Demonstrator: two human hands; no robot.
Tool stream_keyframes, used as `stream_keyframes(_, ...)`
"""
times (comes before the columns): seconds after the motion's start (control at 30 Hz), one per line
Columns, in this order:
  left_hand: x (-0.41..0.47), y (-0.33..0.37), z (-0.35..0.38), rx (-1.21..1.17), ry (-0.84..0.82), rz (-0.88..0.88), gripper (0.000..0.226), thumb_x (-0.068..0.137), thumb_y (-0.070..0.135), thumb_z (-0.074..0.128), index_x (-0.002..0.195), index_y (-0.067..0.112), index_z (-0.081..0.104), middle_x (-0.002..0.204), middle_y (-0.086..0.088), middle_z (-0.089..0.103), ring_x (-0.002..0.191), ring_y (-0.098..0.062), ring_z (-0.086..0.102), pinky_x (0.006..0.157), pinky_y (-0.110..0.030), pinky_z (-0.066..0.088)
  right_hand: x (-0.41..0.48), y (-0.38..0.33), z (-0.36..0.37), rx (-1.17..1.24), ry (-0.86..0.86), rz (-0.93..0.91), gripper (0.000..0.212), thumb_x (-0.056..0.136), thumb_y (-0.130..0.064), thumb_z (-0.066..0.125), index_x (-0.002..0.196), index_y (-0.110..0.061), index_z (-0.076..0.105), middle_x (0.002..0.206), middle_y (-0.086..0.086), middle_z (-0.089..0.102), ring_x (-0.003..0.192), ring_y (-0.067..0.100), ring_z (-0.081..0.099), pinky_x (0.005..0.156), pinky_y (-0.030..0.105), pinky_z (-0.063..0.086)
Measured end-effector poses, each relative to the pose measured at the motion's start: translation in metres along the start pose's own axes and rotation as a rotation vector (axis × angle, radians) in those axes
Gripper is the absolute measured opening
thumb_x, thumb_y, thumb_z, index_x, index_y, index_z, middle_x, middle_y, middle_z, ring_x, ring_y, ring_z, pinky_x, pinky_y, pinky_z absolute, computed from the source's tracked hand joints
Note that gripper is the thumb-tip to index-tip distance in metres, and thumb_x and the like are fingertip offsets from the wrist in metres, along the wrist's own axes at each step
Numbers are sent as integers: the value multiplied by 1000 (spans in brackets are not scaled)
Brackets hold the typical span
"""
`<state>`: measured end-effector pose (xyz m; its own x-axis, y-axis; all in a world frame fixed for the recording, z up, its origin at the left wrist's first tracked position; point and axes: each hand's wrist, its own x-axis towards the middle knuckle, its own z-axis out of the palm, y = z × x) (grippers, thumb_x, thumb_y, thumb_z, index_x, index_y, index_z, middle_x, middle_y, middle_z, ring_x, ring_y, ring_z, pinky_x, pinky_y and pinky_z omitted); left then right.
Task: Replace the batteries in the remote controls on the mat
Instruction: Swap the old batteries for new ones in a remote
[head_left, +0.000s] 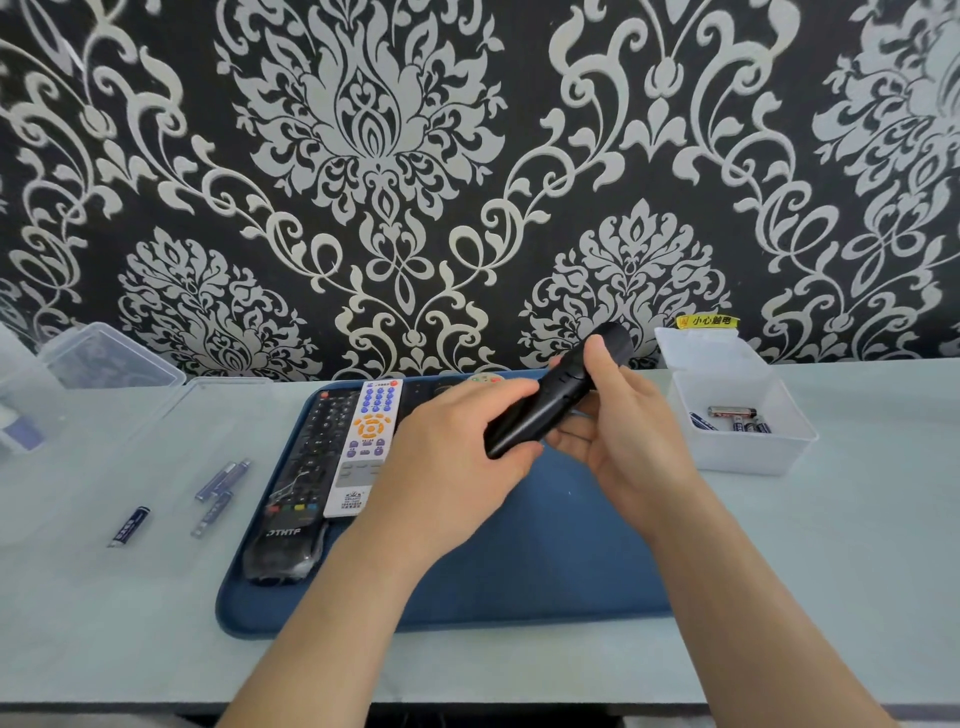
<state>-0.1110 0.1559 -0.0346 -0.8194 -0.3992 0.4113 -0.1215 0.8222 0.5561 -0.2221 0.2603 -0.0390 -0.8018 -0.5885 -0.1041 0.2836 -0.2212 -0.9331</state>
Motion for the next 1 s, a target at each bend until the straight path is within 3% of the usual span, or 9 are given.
stream_keyframes(0.2,1,2,7,-11,108,57,44,75,28,73,118,33,64,101,13,66,92,-4,55,79,-19,42,-3,-3,2,29,-64,24,42,102,-40,44,102,-5,68,89,14,76,79,25,74,67,33,60)
stream_keyframes(0.37,1,1,8,-51,131,-20,45,77,28,76,119,35,65,100,20,62,90,4,52,78,-6,38,-5,-5,2,25,-115,-1,39,103,-37,44,97,-8,69,87,12,77,76,20,74,60,25,56)
stream_keyframes(0.57,-1,5,9,15,148,-37,43,79,33,73,119,38,61,106,19,63,94,0,54,82,-21,44,-4,-4,4,-25,-114,-53,41,103,-35,44,91,-8,72,88,13,77,81,21,75,65,27,56)
stream_keyframes(0.87,3,8,7,41,96,-54,39,74,39,76,109,40,59,96,19,63,85,-1,56,74,-21,45,-3,-3,4,-99,-114,-51,40,103,-36,45,97,-6,70,92,15,76,85,26,74,67,32,56)
stream_keyframes(1.0,3,5,8,26,116,-36,40,76,41,74,115,38,63,100,19,63,89,0,55,78,-18,43,-4,-3,5,-73,-128,-59,46,104,-37,41,88,-9,73,88,15,77,82,24,74,66,30,56)
